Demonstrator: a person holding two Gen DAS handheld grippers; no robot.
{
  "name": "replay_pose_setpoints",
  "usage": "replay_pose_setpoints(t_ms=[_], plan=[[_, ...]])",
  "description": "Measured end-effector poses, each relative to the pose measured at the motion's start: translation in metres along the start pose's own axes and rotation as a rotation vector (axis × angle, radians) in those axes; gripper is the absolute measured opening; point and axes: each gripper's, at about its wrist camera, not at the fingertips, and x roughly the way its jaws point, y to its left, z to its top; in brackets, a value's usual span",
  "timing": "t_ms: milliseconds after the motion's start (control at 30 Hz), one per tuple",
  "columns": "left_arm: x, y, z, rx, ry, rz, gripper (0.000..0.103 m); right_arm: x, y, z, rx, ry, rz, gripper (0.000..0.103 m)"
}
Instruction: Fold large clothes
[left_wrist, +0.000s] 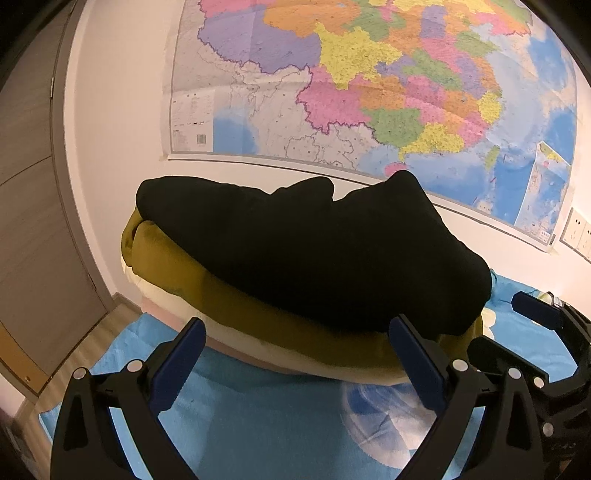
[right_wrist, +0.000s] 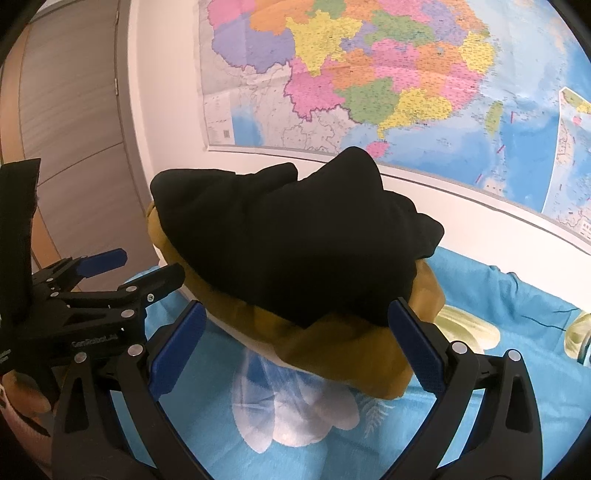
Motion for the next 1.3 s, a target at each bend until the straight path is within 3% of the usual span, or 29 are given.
replay_pose_setpoints(t_ms=[1300], plan=[[-0.022,-0.008,-0.014,0.021,-0.018,0.034,0.096,-0.018,0.001,-0.016,0.054,-0.008,0.03,0.097]])
